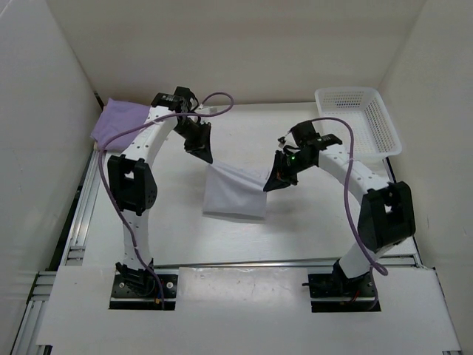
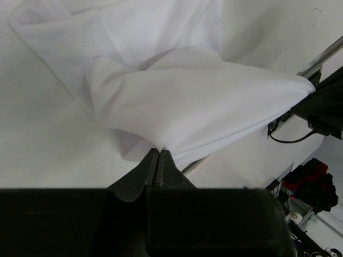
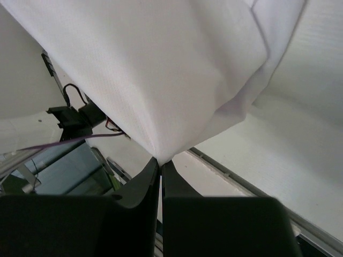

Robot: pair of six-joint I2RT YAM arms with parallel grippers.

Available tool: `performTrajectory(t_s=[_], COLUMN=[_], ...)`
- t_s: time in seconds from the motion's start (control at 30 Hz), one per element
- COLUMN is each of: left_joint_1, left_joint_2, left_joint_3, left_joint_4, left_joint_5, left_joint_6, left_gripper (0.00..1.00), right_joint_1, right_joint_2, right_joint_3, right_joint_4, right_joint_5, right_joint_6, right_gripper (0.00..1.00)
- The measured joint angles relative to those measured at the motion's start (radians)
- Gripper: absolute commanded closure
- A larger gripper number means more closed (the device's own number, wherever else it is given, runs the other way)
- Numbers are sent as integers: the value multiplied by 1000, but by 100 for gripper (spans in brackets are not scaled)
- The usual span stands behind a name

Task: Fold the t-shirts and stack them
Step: Fold the long partially folded tshirt into a neat square

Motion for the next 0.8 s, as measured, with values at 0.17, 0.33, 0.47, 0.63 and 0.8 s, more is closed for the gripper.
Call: performTrajectory(t_s=[0.17, 0.33, 0.47, 0.63, 0.8], left_joint_1=[0, 9, 29, 49, 74], left_joint_2=[68, 90, 96, 101, 103], left_joint_3=[32, 42, 42, 20, -62], left_joint_4=[2, 4, 29, 87, 194], left_joint_5=[17, 17, 13, -10, -52], left_joint_6=[0, 0, 0, 1, 1], left_gripper=[90, 90, 90, 90, 90], right_joint_1=[-45, -74, -90, -103, -135], right_joint_2=[117, 220, 304, 404, 452], right_joint_3=[66, 159, 212, 284, 335], right_joint_4=[0, 14, 32, 52, 127], right_joint_5=[-3, -6, -28, -53, -48], right_joint_6=[-4, 0, 8, 27, 57], right_gripper=[100, 97, 87, 66, 53])
